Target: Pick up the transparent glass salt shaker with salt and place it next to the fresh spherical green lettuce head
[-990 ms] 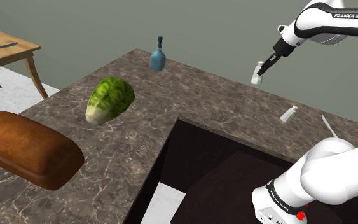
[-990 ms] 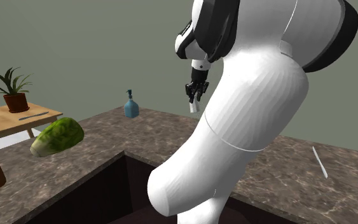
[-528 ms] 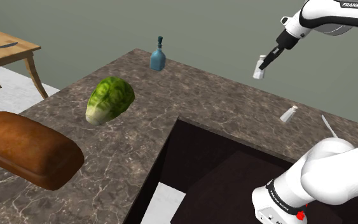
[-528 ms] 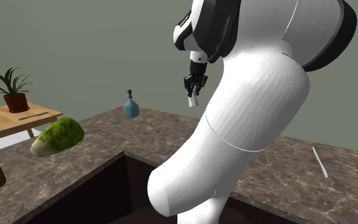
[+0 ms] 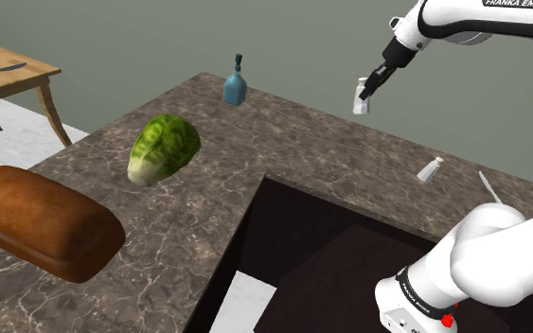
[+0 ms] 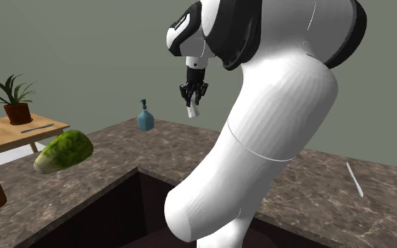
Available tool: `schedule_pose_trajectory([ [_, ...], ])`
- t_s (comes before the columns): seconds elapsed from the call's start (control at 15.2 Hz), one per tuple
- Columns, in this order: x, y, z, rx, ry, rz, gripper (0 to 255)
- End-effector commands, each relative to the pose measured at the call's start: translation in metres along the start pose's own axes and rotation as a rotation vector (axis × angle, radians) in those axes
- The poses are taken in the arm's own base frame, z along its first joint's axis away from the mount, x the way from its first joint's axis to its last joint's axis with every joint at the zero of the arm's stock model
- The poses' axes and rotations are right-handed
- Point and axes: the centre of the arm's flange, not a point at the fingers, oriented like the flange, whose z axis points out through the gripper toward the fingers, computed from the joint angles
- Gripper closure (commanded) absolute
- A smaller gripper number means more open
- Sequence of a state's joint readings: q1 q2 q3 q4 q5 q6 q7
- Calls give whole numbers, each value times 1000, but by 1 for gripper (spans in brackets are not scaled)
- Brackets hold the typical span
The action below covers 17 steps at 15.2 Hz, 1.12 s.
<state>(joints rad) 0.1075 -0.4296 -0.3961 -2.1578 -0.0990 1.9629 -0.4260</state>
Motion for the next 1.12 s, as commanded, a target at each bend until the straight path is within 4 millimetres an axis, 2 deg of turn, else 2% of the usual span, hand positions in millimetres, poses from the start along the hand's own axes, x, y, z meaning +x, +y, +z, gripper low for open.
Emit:
schedule_pose_trajectory([
  [0.0, 14, -18, 3, 0, 0, 2, 255],
  [1.06, 142, -185, 27, 0, 0, 2, 255],
])
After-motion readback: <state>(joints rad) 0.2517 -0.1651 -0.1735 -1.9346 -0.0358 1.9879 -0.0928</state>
